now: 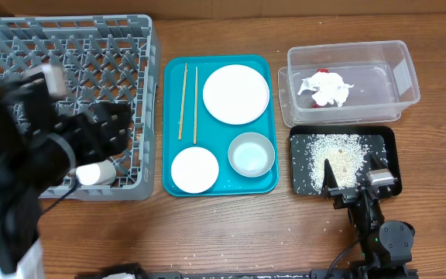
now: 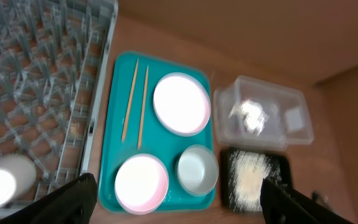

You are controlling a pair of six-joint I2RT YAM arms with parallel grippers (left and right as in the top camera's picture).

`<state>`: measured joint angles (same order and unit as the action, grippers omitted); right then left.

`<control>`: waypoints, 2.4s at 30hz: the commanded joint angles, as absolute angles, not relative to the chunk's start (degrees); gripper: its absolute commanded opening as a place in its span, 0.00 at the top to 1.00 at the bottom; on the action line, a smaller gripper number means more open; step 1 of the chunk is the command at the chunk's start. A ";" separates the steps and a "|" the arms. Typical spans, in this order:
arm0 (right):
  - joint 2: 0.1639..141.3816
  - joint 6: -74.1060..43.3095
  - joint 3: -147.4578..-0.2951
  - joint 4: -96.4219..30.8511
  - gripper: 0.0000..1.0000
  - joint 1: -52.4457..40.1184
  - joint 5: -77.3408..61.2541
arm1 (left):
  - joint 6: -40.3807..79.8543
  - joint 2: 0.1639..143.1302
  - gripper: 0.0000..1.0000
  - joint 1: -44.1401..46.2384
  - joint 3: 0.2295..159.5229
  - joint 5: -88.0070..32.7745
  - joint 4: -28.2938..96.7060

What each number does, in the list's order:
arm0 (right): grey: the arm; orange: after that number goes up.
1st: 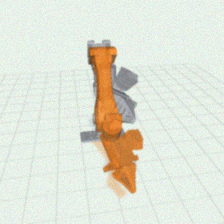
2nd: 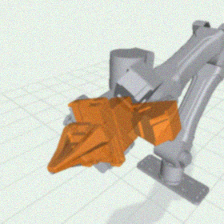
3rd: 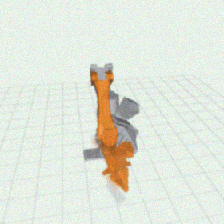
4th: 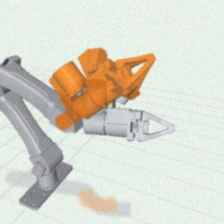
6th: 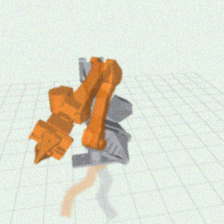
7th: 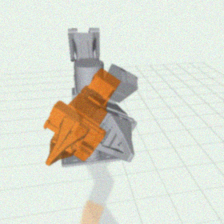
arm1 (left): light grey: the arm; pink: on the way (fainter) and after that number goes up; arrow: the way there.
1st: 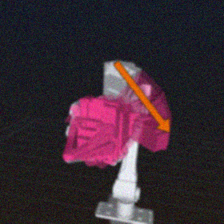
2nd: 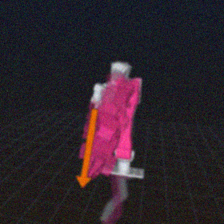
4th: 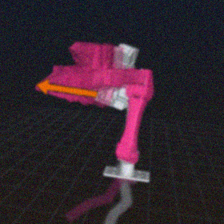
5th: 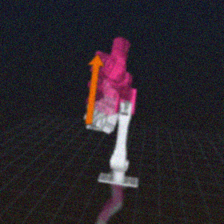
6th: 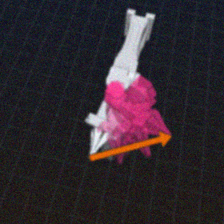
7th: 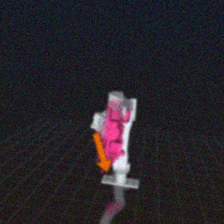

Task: Sort waste into correct bins and load items into the dishwasher
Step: 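Reach the left gripper to the chopsticks and grasp one, then carry the chopstick over to the dish rack with the left gripper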

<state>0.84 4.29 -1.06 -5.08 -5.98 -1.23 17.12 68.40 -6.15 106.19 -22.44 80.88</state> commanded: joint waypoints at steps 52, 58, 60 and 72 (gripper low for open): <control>0.16 4.36 -0.45 -4.62 0.00 -5.50 -1.15 | 17.65 128.68 0.96 8.78 128.84 0.40 85.36; 0.16 4.34 -0.45 -4.60 0.00 -5.50 -1.15 | 16.29 121.71 0.96 6.13 132.20 12.69 90.89; 0.16 4.36 -0.45 -4.60 0.00 -5.50 -1.15 | 16.27 121.36 0.96 5.04 132.16 19.07 92.31; 0.16 4.36 -0.45 -4.60 0.00 -5.50 -1.15 | 6.17 122.61 0.96 2.15 120.68 14.59 82.63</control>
